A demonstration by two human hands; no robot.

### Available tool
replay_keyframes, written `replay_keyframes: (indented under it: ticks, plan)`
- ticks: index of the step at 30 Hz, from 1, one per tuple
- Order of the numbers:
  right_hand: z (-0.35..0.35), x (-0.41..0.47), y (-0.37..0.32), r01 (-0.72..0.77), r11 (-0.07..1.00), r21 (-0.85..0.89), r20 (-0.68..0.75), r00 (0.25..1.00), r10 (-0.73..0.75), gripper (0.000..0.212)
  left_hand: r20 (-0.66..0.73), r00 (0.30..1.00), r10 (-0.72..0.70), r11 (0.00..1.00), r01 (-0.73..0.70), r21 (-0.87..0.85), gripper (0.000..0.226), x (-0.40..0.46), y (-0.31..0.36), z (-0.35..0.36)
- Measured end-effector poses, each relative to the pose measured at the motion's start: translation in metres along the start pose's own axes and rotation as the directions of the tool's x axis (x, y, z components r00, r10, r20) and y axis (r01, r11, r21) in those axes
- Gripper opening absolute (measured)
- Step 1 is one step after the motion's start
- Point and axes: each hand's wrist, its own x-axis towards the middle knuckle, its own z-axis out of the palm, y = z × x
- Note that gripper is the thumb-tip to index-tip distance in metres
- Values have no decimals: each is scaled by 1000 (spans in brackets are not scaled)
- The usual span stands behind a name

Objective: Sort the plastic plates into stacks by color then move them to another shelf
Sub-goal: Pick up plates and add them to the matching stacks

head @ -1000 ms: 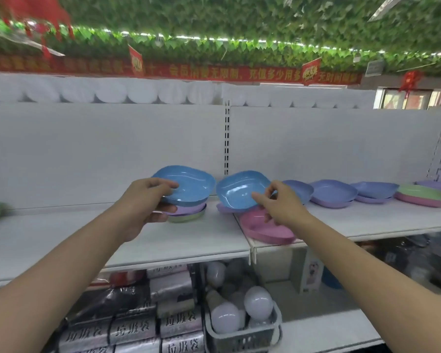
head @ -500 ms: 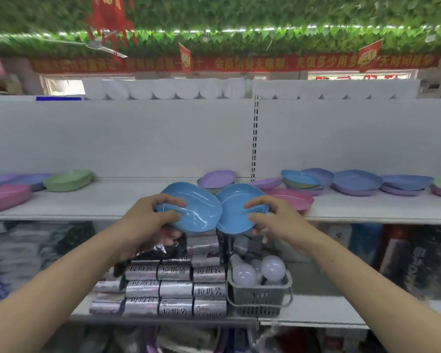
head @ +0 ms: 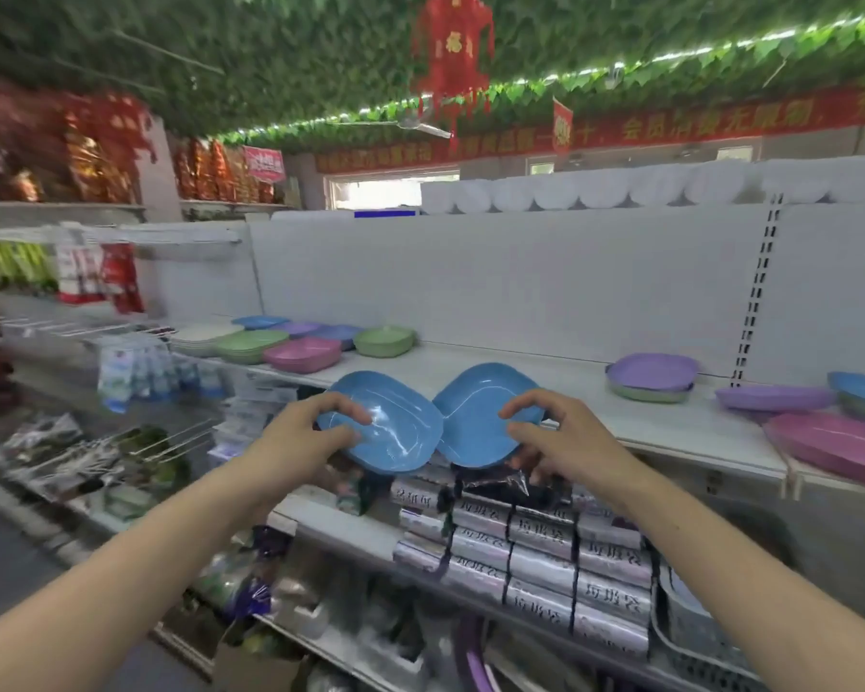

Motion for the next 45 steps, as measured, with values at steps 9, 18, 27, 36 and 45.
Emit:
replay_keyframes:
  ticks: [9, 18, 27, 36, 45]
  plan:
    - [175, 71, -40, 92, 996, -10, 92, 992, -91, 12, -174, 983, -48, 994, 64, 85, 15, -11, -45, -173]
    - [336, 155, -73, 136, 987, -82, 118, 985, -125, 13, -183, 982, -49, 990, 72, 122, 15, 38, -104, -327]
    - [381, 280, -77, 110, 985, -134, 37, 994, -106, 18, -168, 983, -71, 995, 82, 63, 17, 159, -154, -392]
    - [409, 447, -81, 164, 971, -172, 71, 985, -154, 16, -209, 978, -4, 998, 16, 54, 18, 331, -170, -436]
    - [453, 583, -76, -16, 974, -224, 52, 998, 28, 18, -180, 984, 6, 1000, -6, 1, 17, 472, -205, -486]
